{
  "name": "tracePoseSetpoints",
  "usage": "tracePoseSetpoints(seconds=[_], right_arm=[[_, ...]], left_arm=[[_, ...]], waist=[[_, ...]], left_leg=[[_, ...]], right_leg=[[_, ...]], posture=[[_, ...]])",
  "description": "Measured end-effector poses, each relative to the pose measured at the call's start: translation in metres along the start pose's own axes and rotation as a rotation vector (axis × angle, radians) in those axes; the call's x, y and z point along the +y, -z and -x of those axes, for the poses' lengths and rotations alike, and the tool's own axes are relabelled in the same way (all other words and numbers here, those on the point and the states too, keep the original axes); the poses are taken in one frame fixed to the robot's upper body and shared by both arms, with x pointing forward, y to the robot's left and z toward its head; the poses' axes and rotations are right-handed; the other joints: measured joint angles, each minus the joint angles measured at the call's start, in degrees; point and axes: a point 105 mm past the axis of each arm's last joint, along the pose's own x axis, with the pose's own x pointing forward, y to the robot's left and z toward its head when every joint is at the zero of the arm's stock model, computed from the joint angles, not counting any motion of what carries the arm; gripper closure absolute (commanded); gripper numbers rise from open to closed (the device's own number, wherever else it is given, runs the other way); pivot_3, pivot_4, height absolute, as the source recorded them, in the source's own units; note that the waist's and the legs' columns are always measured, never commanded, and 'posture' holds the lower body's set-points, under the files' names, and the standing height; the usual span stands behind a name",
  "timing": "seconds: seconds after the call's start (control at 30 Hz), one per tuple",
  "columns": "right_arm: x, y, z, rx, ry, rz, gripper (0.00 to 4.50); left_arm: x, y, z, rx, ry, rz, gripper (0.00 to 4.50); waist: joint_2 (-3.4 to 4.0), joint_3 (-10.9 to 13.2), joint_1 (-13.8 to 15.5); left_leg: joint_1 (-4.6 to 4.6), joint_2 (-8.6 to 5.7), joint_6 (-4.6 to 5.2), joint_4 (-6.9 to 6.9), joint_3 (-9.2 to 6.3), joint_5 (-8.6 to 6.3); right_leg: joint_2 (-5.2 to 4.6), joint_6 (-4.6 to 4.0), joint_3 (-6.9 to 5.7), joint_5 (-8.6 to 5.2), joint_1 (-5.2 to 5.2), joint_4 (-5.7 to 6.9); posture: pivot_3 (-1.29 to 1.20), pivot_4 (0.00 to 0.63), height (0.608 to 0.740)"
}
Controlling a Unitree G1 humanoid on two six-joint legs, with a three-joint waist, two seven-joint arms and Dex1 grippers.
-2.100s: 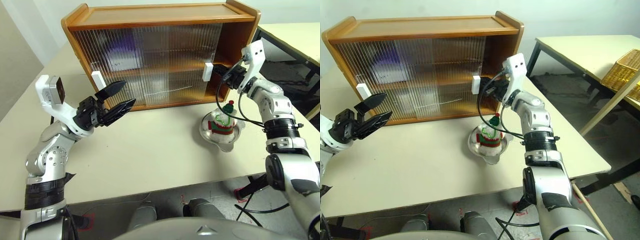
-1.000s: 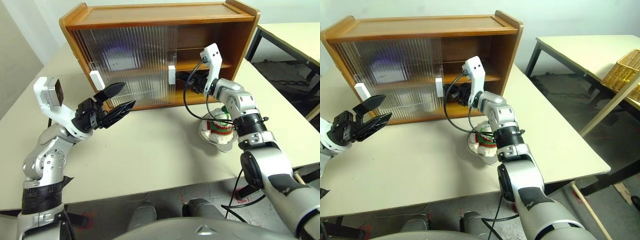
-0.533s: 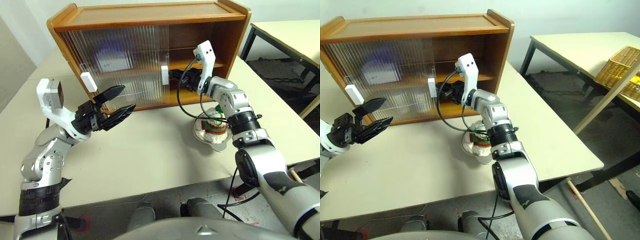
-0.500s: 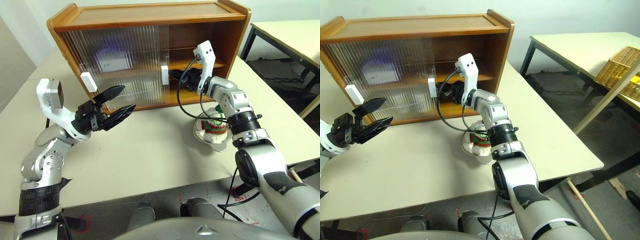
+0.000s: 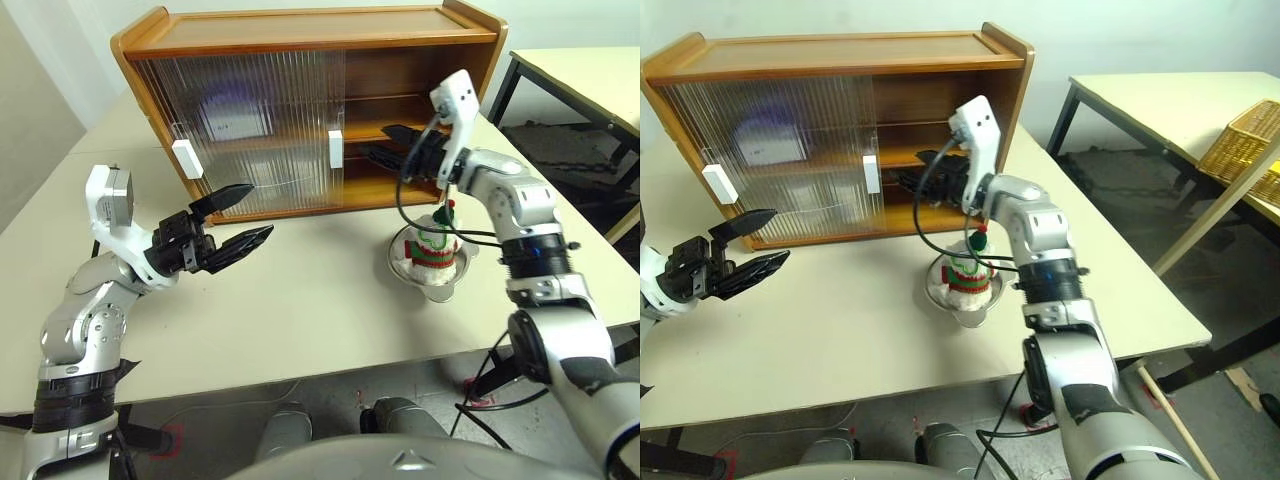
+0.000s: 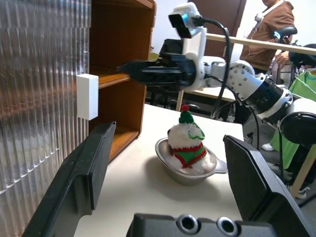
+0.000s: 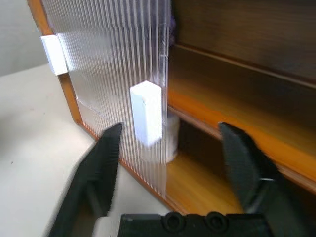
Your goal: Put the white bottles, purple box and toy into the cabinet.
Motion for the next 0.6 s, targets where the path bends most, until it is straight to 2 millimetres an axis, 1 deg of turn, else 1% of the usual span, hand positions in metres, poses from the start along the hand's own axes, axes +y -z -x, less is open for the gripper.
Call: tracePoseSetpoints(seconds=[0.13,0.23,0.3,0.37,0.43,0.6], right_arm=[[-0.003,-0.004,0.035,0.0,0.024,0.011,0.03],[-0.003,0.002,0.061,0.034,0.026,-0.015,0.03],[-0.001,0.007,0.073,0.054,0.014,-0.038,0.03],[0.003,0.016,0.093,0.089,-0.013,-0.063,0.03],[0.006,0.03,0.112,0.133,-0.032,-0.103,0.03],[0.012,0.055,0.141,0.189,-0.049,-0.176,0.03]], left_arm=[[0.001,0.003,0.002,0.005,0.003,0.009,0.0],[0.002,0.004,0.003,0.009,0.002,0.014,0.0],[0.002,0.004,0.003,0.01,0.006,0.016,0.0],[0.001,0.006,0.003,0.012,0.012,0.018,0.0],[0.001,0.006,0.004,0.016,0.014,0.018,0.0],[0.002,0.006,0.005,0.022,0.013,0.017,0.0]], waist=[[0.0,0.0,-0.03],[-0.01,0.0,-0.06],[-0.01,0.0,-0.08],[-0.02,0.01,-0.11],[-0.03,0.02,-0.11],[-0.02,0.03,-0.37]], left_leg=[[0.05,0.0,0.0,0.21,-0.01,0.01],[0.09,0.0,-0.01,0.41,-0.02,0.01],[0.12,-0.02,-0.01,0.54,-0.03,0.0],[0.11,-0.03,-0.06,0.68,-0.03,-0.02],[0.07,-0.09,-0.11,0.75,-0.04,-0.05],[0.0,-0.15,-0.27,0.75,-0.04,-0.15]], right_leg=[[0.12,0.1,0.04,0.01,0.17,0.0],[0.21,0.16,0.08,0.03,0.32,0.01],[0.25,0.19,0.09,0.04,0.41,0.0],[0.26,0.25,0.08,0.01,0.52,0.0],[0.19,0.28,0.1,-0.01,0.53,-0.01],[0.06,0.32,0.14,-0.04,0.48,-0.1]], posture=[[-0.05,0.015,0.74],[-0.05,0.017,0.74],[-0.06,0.02,0.74],[-0.06,0.023,0.74],[-0.06,0.023,0.74],[-0.06,0.024,0.74]])
